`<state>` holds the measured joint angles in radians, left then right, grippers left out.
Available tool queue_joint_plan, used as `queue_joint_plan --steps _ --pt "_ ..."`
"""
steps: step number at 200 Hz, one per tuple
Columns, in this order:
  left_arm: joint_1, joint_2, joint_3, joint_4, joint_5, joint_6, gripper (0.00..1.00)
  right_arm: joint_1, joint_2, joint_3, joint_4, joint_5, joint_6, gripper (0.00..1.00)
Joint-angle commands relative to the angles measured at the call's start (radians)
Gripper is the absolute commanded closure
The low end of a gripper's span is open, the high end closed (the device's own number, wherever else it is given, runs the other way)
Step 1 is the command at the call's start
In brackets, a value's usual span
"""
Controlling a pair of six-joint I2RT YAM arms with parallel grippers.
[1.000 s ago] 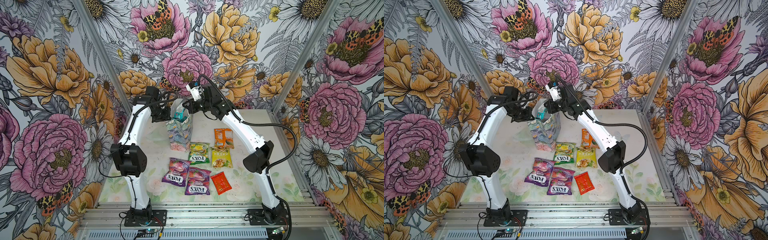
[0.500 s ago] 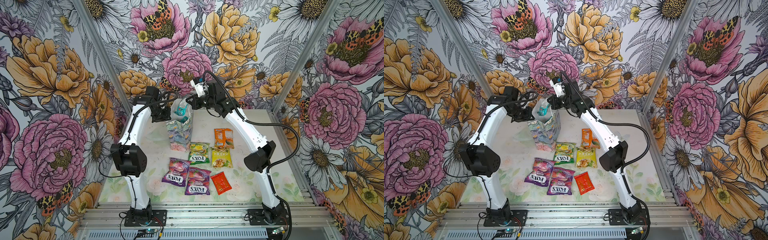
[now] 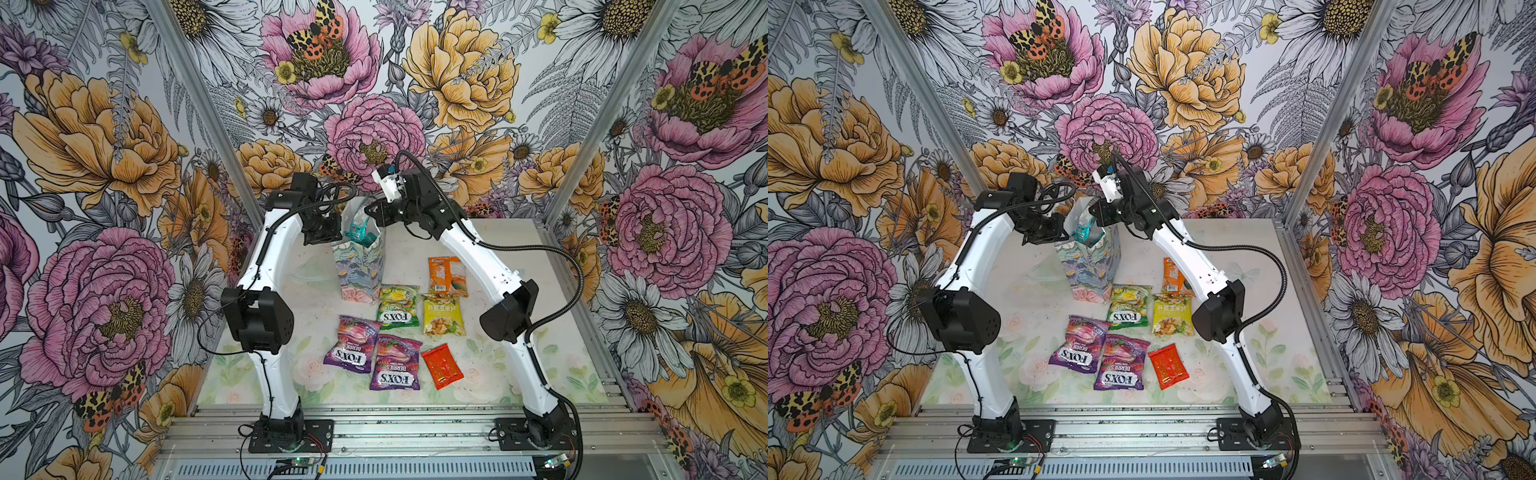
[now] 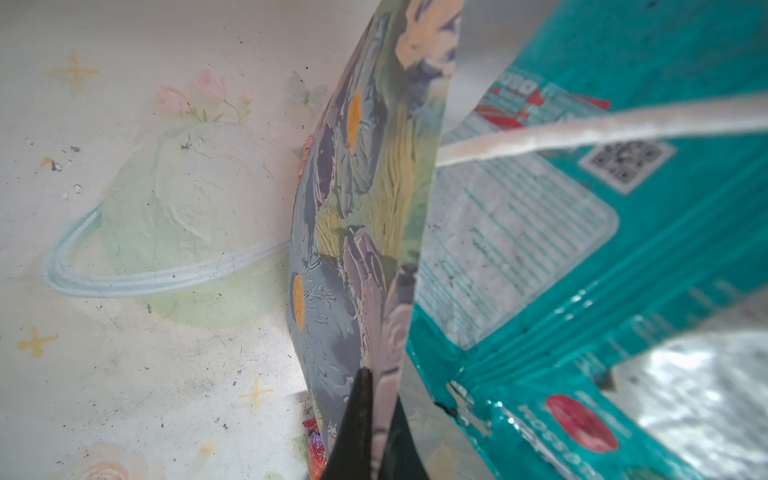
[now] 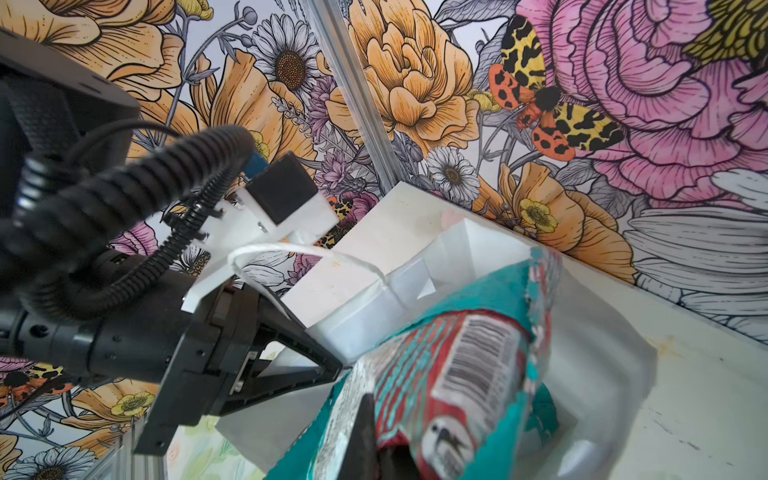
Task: Place the snacks into the paper bag
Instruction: Place the snack in the paper bag.
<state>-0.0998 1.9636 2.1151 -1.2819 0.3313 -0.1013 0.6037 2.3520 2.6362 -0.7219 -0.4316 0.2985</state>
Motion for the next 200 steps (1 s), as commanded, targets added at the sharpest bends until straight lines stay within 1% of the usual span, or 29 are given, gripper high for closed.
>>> queue_joint_plan --steps 1,42,95,103,109,116,130,165,200 --pt "0.003 -0.023 0.001 -0.002 0.035 0.005 1.0 0.007 0.009 0.031 0.043 -0.037 0.017 1.0" --pt "0.005 -0.023 0.002 -0.002 0.035 0.005 1.0 0.007 0.021 0.033 0.044 -0.047 0.021 1.0" --pt "0.007 -0.025 0.001 -0.002 0.036 0.006 1.0 0.007 -0.015 -0.009 0.041 -0.039 0.012 1.0" --pt "0.009 -0.023 0.001 -0.003 0.036 0.006 1.0 0.006 -0.021 -0.018 0.041 -0.032 0.012 0.91" --pt "0.009 -0.026 0.001 -0.003 0.035 0.006 1.0 0.005 -0.027 -0.022 0.042 -0.029 0.012 0.81" --pt "0.008 -0.027 0.001 -0.003 0.035 0.006 1.0 0.004 -0.035 -0.027 0.041 -0.027 0.013 0.71" --pt "0.008 -0.026 0.0 -0.002 0.035 0.006 1.0 0.004 -0.053 -0.032 0.041 -0.016 0.013 0.59" --pt "0.009 -0.026 -0.001 -0.003 0.036 0.006 1.0 0.001 -0.115 -0.037 0.042 0.016 0.006 0.43" --pt "0.012 -0.031 -0.004 -0.003 0.035 0.009 1.0 0.002 -0.175 -0.052 0.044 0.013 0.023 0.38"
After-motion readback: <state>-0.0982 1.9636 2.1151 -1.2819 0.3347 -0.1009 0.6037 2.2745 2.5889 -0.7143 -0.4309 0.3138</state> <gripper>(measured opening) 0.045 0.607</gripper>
